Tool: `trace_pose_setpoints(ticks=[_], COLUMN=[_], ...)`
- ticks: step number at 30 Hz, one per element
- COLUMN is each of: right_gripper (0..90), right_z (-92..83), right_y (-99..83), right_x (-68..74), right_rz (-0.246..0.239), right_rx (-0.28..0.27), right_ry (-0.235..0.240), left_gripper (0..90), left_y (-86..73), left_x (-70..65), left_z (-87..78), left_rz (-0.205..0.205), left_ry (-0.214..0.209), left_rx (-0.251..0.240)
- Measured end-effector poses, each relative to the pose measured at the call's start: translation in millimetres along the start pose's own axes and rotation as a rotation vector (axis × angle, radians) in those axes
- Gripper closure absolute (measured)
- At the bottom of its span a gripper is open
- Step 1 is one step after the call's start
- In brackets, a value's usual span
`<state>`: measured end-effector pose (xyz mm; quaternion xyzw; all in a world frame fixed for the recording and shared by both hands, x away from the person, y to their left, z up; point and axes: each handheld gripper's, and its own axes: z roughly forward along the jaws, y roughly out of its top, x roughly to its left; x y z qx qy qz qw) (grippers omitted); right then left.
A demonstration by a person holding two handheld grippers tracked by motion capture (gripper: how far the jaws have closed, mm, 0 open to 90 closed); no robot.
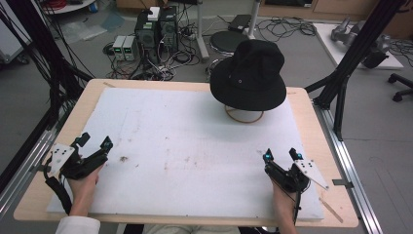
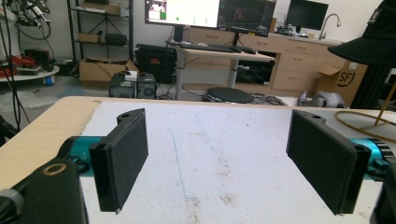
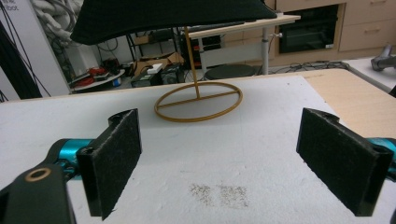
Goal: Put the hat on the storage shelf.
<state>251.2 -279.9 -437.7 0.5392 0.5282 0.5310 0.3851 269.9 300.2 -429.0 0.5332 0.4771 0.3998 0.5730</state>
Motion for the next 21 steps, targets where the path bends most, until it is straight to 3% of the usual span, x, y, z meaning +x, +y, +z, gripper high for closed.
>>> trace_pose_setpoints(ticks=[21], right_gripper=[13.2], right_z=[-3.6], right_y=[-1.3], right_x=[-1.5], right_rz=[0.007], right_rx=[0.008], right_ry=[0.01], left_gripper=[21.2], left_y=[-2.3], left_x=[-2.5], left_z=[-3.3], left_rz=[0.0], left_ry=[-0.013], left_rx=[0.009])
